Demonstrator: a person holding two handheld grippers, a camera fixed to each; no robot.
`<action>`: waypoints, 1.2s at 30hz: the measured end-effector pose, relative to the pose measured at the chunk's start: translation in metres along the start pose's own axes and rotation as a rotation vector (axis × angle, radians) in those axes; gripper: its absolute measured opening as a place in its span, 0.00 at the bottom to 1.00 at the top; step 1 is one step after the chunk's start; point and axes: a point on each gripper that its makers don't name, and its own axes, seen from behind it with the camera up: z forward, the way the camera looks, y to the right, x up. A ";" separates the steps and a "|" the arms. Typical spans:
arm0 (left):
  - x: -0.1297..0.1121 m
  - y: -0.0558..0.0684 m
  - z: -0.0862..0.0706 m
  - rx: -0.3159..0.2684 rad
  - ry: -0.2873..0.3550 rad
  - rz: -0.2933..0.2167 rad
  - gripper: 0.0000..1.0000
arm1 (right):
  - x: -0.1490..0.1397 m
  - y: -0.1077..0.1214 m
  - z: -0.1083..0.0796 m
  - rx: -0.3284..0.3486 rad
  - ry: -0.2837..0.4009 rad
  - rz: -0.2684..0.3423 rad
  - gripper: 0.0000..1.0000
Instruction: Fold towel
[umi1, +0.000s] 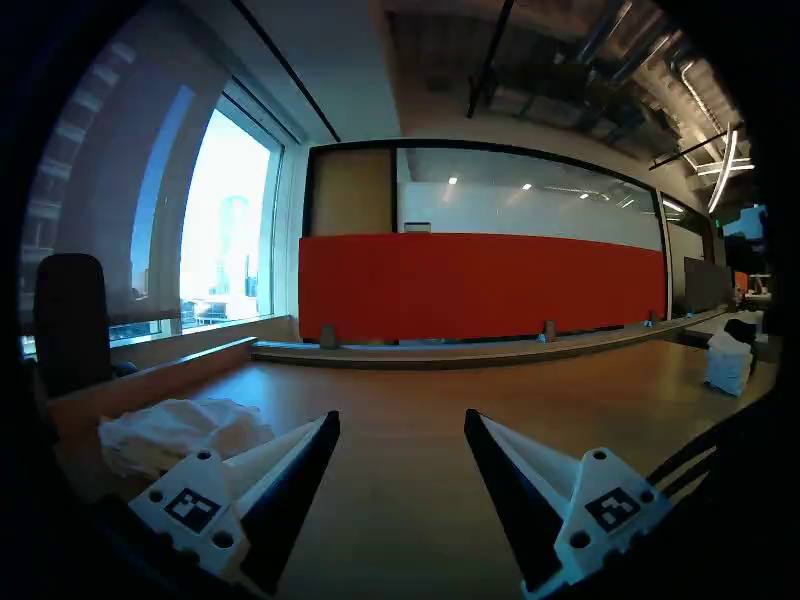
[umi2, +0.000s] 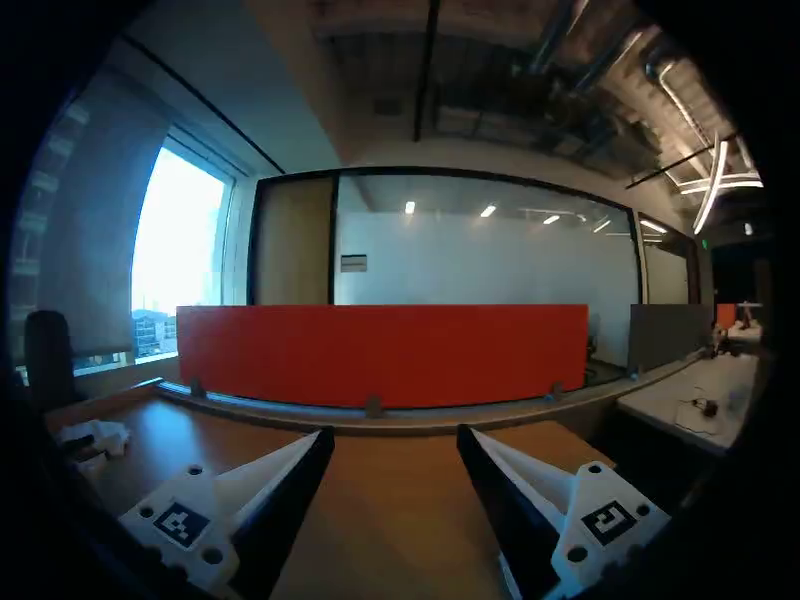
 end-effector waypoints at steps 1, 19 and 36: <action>0.000 0.000 0.000 0.000 0.000 0.000 0.92 | -0.003 0.001 0.000 -0.003 0.004 -0.001 0.95; -0.003 0.001 0.001 0.000 0.001 0.000 0.92 | -0.091 0.025 0.001 -0.021 0.002 -0.026 0.95; -0.004 0.001 0.001 0.000 0.001 0.000 0.92 | -0.138 0.027 0.006 -0.017 -0.007 -0.036 0.95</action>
